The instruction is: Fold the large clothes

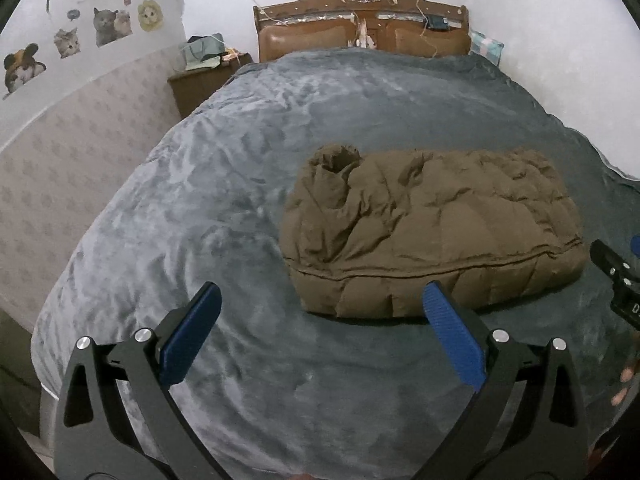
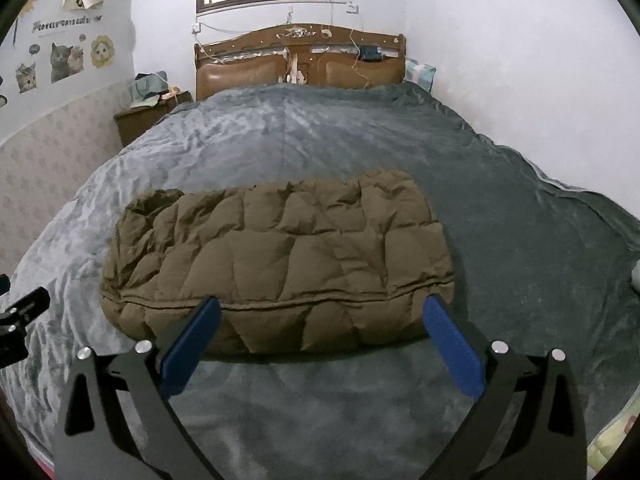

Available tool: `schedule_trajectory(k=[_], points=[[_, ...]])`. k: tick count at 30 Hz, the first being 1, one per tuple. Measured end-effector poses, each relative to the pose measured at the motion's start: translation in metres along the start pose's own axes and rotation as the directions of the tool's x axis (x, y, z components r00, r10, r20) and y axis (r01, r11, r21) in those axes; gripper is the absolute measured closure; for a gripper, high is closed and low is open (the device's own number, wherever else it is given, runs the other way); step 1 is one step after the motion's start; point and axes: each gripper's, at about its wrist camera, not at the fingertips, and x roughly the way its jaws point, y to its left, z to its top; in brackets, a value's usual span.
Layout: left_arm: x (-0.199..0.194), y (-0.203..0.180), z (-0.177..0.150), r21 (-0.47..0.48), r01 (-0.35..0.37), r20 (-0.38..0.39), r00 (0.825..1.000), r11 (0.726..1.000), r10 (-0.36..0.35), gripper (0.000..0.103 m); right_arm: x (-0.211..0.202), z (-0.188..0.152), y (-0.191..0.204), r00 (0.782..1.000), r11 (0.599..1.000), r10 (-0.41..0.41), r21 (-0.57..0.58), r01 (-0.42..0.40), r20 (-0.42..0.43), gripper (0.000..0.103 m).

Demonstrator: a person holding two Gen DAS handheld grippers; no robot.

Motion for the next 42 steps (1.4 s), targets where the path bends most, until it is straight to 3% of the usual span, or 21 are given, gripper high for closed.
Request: schedule_trajectory(k=[20, 42], points=[[-0.045, 0.002, 0.016, -0.027, -0.016, 0.1, 0.995, 1.0, 0.018, 0.003, -0.046, 0.02, 0.003, 0.999, 1.0, -0.013, 0.002, 0.013, 0.052, 0.002], [-0.049, 0.002, 0.013, -0.013, 0.02, 0.085, 0.996, 1.0, -0.019, 0.003, -0.046, 0.024, -0.002, 0.999, 1.0, -0.017, 0.01, 0.017, 0.04, 0.002]])
